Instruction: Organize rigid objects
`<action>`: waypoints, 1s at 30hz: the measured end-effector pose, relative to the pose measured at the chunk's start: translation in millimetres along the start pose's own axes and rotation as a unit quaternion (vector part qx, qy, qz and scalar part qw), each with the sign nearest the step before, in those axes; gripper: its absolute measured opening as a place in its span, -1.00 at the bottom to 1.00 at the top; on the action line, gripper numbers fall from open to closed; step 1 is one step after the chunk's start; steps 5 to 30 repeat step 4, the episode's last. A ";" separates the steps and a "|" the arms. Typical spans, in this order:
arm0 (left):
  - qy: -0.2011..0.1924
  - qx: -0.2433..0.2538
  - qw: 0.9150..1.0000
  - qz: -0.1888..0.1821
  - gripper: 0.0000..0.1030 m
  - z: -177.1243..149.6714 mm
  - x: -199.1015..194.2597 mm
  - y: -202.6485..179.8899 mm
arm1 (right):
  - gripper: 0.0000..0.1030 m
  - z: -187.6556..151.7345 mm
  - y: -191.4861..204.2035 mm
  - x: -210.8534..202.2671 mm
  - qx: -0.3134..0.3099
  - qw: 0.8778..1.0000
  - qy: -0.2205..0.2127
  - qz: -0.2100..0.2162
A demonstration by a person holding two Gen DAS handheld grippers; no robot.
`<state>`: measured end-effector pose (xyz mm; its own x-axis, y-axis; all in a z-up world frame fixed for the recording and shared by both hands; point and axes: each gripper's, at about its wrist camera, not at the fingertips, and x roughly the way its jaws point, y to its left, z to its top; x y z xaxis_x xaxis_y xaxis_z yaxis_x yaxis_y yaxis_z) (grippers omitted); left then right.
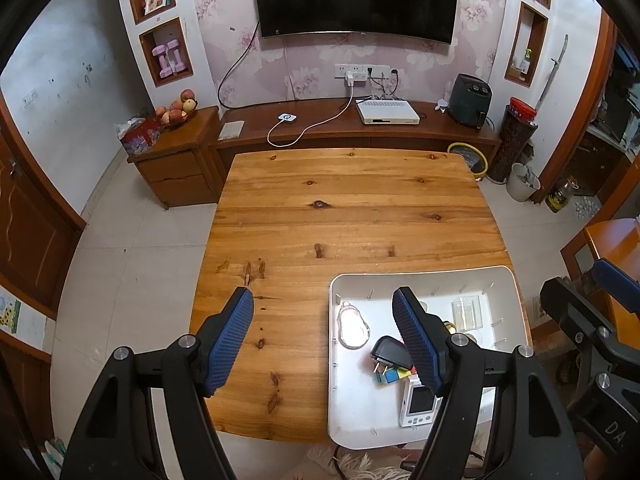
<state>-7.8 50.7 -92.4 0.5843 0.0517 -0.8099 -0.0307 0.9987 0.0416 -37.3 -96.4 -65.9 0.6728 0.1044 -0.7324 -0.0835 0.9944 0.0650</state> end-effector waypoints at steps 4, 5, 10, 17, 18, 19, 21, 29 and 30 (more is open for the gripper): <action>0.004 0.002 1.000 -0.001 0.46 2.2 1.5 0.6 | 0.50 -0.1 0.9 1.4 0.002 1.000 0.005 -0.002; 0.004 0.002 1.000 -0.001 0.46 2.2 1.5 0.6 | 0.50 -0.1 0.9 1.4 0.002 1.000 0.005 -0.002; 0.004 0.002 1.000 -0.001 0.46 2.2 1.5 0.6 | 0.50 -0.1 0.9 1.4 0.002 1.000 0.005 -0.002; 0.004 0.002 1.000 -0.001 0.46 2.2 1.5 0.6 | 0.50 -0.1 0.9 1.4 0.002 1.000 0.005 -0.002; 0.004 0.002 1.000 -0.001 0.46 2.2 1.5 0.6 | 0.50 -0.1 0.9 1.4 0.002 1.000 0.005 -0.002; 0.004 0.002 1.000 -0.001 0.46 2.2 1.5 0.6 | 0.50 -0.1 0.9 1.4 0.002 1.000 0.005 -0.002; 0.004 0.002 1.000 -0.001 0.46 2.2 1.5 0.6 | 0.50 -0.1 0.9 1.4 0.002 1.000 0.005 -0.002; 0.004 0.002 1.000 -0.001 0.46 2.2 1.5 0.6 | 0.50 -0.1 0.9 1.4 0.002 1.000 0.005 -0.002; 0.004 0.002 1.000 -0.001 0.46 2.2 1.5 0.6 | 0.50 -0.1 0.9 1.4 0.002 1.000 0.005 -0.002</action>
